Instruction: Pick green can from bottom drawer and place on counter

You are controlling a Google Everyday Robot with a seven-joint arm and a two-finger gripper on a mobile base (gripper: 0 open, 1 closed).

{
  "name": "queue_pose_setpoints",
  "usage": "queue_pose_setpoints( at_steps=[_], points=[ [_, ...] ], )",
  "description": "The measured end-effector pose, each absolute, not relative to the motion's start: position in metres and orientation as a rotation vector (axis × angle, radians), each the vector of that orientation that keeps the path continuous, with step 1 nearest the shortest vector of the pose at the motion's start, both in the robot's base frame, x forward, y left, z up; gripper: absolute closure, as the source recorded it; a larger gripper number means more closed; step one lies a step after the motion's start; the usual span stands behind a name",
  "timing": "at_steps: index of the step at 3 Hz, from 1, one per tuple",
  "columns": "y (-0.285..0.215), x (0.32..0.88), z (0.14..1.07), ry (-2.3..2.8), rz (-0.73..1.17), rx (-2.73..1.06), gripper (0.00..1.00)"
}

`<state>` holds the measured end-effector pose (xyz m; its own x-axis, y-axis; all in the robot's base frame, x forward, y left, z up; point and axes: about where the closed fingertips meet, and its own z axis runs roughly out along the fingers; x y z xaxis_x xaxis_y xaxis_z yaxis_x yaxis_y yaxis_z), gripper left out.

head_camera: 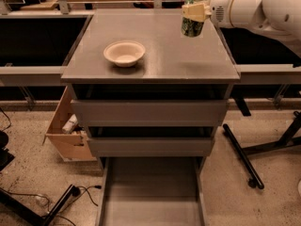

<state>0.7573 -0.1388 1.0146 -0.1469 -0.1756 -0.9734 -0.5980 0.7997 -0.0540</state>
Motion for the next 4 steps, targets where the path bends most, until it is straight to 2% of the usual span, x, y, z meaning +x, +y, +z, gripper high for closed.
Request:
queue_pose_setpoints(
  at_steps=[2,3,4],
  points=[
    [-0.120,0.866,1.018,1.725,0.479,-0.474,1.00],
    [-0.123,0.913,1.024,1.700,0.446,-0.388,1.00],
    [-0.134,0.934,1.008,1.735,0.405,-0.330,1.00]
  ],
)
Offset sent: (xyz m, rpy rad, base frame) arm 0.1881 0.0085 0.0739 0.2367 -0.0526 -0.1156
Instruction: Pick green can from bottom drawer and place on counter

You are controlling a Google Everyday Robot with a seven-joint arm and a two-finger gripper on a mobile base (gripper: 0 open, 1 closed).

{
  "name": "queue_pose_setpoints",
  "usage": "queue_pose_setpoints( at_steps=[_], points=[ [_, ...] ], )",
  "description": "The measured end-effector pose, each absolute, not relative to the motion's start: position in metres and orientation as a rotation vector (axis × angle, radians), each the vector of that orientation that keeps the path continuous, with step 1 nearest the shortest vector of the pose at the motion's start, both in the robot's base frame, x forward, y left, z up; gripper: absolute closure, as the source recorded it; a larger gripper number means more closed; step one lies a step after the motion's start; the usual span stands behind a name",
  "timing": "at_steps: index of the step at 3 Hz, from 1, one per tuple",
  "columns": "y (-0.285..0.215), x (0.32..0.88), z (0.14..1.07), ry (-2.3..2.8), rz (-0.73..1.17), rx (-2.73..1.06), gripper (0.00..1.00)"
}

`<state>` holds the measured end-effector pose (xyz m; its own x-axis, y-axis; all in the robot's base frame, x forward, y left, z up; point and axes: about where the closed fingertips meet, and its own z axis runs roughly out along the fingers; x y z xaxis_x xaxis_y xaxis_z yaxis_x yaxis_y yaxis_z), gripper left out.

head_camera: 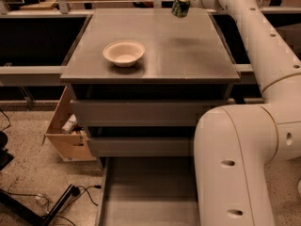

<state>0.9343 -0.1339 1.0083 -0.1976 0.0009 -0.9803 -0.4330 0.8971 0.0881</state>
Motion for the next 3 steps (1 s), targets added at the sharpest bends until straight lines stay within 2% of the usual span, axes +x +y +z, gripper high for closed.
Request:
queue_pose_setpoints(
  at_steps=[3],
  points=[
    [-0.168,0.976,0.909,1.865,0.310,-0.212,1.00]
  ],
)
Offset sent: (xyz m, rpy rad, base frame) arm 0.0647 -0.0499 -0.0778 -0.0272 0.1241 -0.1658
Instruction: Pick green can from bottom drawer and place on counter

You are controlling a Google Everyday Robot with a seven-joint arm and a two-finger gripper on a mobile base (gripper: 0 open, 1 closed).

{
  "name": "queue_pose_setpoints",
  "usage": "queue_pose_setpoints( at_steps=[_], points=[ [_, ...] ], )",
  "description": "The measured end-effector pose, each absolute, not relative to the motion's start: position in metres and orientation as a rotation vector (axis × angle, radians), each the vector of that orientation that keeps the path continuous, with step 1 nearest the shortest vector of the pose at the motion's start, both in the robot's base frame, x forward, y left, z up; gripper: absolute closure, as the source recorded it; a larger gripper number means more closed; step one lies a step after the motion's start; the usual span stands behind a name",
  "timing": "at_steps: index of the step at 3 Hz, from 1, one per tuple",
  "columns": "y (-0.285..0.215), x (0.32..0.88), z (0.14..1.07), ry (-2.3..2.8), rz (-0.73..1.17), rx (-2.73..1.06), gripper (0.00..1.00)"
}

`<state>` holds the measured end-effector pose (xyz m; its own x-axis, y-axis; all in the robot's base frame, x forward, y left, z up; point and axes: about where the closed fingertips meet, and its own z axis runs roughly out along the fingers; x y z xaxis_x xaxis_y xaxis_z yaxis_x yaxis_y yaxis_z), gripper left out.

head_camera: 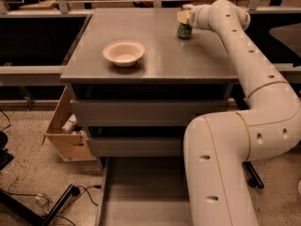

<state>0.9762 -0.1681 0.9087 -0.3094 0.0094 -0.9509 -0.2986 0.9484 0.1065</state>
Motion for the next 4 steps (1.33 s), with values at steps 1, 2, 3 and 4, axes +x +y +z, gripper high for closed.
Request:
queue_pose_setpoints(
  at_steps=[1,2,3,4],
  points=[
    [-0.1654,0.9780,0.8948,1.893,0.300,-0.227,1.00],
    [-0.1652,0.9780,0.8954,1.892,0.300,-0.228,0.81],
    [-0.1651,0.9780,0.8953,1.893,0.300,-0.228,0.58],
    [-0.1651,0.9780,0.8953,1.893,0.300,-0.228,0.34]
  ],
)
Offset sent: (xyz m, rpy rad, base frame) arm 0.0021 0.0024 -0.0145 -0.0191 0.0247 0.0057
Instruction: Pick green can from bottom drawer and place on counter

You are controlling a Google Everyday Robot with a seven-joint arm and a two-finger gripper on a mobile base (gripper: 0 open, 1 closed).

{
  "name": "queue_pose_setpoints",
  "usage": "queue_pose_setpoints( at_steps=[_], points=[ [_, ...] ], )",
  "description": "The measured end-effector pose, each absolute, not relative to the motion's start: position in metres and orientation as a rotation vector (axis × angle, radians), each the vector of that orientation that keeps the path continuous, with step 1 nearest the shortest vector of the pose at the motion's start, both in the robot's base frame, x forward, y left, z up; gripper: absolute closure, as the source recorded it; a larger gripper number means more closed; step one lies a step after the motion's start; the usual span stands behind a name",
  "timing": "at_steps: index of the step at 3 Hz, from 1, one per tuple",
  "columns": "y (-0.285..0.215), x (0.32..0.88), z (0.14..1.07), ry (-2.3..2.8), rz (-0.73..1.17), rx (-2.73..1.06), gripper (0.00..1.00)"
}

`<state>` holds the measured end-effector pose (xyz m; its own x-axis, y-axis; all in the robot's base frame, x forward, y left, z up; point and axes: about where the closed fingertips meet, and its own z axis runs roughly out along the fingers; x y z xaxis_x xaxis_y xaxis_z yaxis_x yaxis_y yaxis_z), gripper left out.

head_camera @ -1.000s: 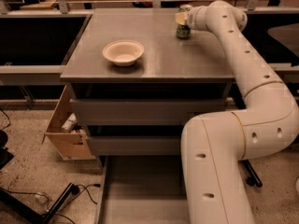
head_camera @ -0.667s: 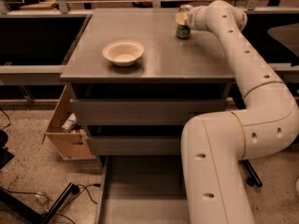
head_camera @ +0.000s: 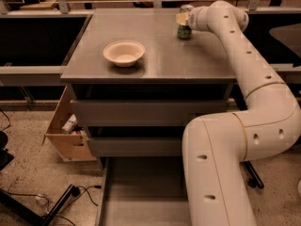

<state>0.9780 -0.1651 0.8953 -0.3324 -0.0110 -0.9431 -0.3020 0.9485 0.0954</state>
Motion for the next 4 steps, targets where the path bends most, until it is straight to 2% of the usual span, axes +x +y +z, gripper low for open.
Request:
queue_pose_setpoints(
  at_steps=[1,3,4],
  points=[
    [-0.165,0.978,0.895,1.893,0.300,-0.228,0.04],
    [-0.164,0.967,0.905,1.890,0.335,-0.273,0.00],
    [-0.184,0.938,0.947,1.851,0.346,-0.345,0.00]
  ],
)
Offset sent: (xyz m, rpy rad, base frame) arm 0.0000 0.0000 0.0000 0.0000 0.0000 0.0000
